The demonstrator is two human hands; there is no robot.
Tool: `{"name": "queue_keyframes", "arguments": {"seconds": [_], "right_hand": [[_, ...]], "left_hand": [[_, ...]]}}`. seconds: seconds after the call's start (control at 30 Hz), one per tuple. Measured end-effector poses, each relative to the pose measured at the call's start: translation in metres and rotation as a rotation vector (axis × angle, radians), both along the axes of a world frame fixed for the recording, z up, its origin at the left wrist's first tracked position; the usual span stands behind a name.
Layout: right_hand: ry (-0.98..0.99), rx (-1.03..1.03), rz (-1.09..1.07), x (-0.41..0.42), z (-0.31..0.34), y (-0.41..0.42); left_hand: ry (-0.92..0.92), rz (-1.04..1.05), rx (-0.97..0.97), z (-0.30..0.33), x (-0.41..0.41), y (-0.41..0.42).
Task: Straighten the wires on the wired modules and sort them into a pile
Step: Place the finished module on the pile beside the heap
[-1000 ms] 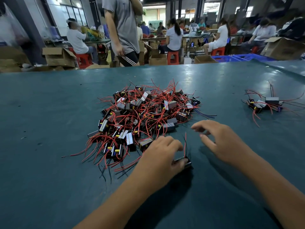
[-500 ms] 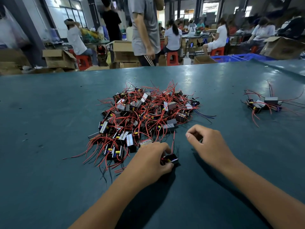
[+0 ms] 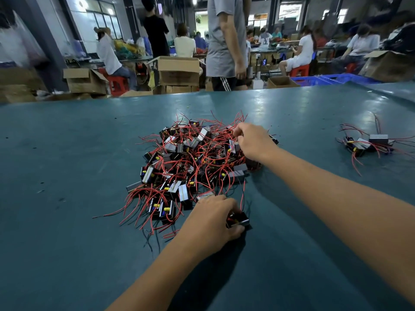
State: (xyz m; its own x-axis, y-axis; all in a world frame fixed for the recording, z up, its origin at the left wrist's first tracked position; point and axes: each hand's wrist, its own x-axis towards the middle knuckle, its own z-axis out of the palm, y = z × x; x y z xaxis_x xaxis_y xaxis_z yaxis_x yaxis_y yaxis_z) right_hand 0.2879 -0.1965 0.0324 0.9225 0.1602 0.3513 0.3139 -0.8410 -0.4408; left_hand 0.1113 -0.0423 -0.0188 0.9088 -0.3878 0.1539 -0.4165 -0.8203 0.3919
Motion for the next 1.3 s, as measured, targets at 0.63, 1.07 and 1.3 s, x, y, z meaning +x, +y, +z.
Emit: {"name": "queue_keyframes", "arguments": {"seconds": [0.63, 1.07, 1.3], "right_hand": [[0.071, 0.241, 0.031, -0.001, 0.031, -0.007], [-0.108, 0.851, 0.048, -0.031, 0.056, -0.077], [-0.121, 1.071, 0.036, -0.064, 0.028, -0.101]], "left_hand": [[-0.006, -0.021, -0.023, -0.004, 0.002, 0.003], [0.075, -0.037, -0.038, 0.003, 0.001, 0.006], [0.073, -0.053, -0.020, 0.003, 0.004, 0.007]]}}
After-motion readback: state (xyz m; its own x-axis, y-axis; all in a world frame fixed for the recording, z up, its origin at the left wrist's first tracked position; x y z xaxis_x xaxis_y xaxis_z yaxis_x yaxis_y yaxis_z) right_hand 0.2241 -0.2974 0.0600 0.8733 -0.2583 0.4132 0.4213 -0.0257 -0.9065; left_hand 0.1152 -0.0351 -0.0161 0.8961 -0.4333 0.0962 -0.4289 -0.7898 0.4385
